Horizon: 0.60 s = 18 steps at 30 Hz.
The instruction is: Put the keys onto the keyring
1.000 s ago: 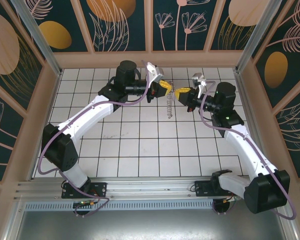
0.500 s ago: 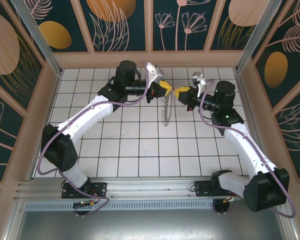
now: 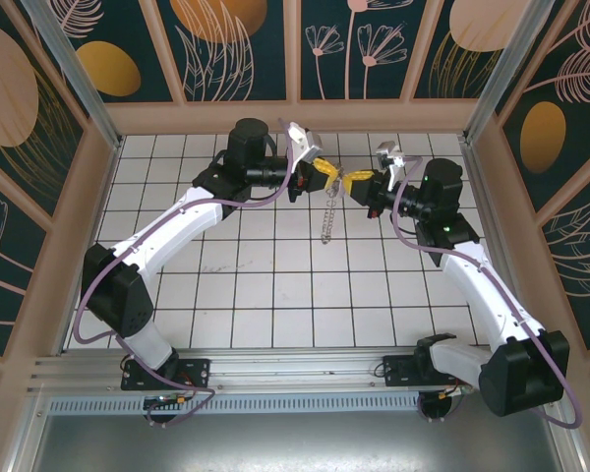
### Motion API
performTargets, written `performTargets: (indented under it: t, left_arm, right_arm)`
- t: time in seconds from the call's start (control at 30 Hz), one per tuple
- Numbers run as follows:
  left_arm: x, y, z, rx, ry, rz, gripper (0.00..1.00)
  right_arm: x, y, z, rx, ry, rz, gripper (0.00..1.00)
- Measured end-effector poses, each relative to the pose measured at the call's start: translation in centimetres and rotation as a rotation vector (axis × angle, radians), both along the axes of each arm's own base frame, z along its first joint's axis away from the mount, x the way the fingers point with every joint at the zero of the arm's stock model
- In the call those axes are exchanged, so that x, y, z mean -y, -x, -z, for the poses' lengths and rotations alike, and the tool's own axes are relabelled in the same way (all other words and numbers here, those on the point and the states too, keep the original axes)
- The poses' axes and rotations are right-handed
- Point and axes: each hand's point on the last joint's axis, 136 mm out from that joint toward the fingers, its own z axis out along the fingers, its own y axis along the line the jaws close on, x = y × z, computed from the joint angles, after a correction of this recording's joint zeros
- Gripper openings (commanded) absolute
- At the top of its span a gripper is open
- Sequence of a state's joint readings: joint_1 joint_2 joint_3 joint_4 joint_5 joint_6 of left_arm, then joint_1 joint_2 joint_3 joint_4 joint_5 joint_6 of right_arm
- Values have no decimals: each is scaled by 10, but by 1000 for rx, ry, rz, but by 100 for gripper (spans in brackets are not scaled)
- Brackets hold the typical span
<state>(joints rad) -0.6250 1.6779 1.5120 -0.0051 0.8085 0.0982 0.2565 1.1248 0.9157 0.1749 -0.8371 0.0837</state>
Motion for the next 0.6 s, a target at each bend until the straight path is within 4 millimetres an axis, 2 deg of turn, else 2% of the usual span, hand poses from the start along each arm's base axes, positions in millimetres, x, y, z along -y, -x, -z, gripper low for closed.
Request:
performTargets:
  t: [0.6]
  left_arm:
    - [2, 3, -2, 4, 4, 9, 0]
  right_arm:
    - [8, 11, -12, 22, 4, 39, 0]
